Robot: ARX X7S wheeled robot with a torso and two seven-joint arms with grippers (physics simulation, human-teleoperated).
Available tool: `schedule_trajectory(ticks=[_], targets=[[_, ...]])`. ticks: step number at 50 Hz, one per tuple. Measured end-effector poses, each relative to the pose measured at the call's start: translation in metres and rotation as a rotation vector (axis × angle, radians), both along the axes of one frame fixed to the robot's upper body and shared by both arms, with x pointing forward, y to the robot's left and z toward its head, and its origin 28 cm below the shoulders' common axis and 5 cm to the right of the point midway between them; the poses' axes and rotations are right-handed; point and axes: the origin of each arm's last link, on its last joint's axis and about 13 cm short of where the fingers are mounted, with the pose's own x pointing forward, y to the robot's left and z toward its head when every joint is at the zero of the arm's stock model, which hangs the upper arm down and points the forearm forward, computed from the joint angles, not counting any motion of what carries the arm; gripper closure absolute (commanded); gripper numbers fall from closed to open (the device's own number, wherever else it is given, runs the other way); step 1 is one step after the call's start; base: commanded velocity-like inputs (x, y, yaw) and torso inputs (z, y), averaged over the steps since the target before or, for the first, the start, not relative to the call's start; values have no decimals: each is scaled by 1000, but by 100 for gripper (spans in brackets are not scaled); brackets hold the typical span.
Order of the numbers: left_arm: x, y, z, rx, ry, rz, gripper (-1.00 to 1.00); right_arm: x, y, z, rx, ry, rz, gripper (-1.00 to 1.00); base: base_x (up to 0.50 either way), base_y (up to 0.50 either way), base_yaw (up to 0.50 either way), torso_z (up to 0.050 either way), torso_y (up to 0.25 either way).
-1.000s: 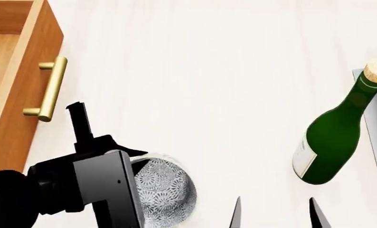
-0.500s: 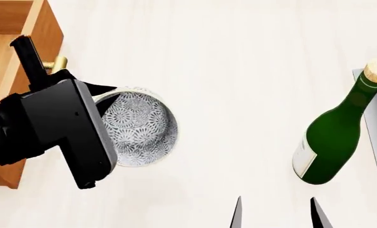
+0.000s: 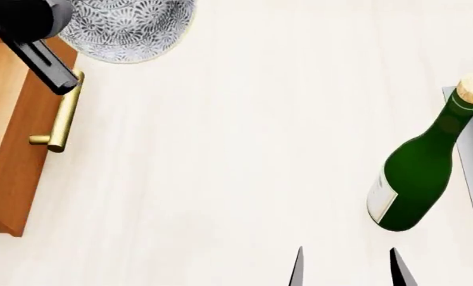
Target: Put the bowl on top of the cabinet.
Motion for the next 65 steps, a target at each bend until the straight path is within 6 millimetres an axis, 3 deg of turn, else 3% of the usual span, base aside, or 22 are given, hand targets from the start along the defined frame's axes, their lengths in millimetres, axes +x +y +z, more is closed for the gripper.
schedule_trajectory(ticks=[19, 30, 47, 59, 65], targets=[[-2, 33, 72, -331, -215, 277, 100, 0, 0, -1, 0, 1, 1, -100, 0, 0, 0, 0, 0], [-4, 71, 101, -601, -273, 471, 100, 0, -1, 0, 2, 3, -3, -100, 0, 0, 0, 0, 0], [-6, 122, 103, -884, -290, 729, 100, 1, -1, -1, 1, 7, -6, -100, 0, 0, 0, -8, 153], [-8, 146, 93, -992, -286, 842, 100, 1, 0, -2, -6, 10, -6, -100, 0, 0, 0, -14, 250], [-10, 153, 90, -1016, -289, 873, 100, 2, 0, -3, -10, 12, -5, -100, 0, 0, 0, 0, 0]])
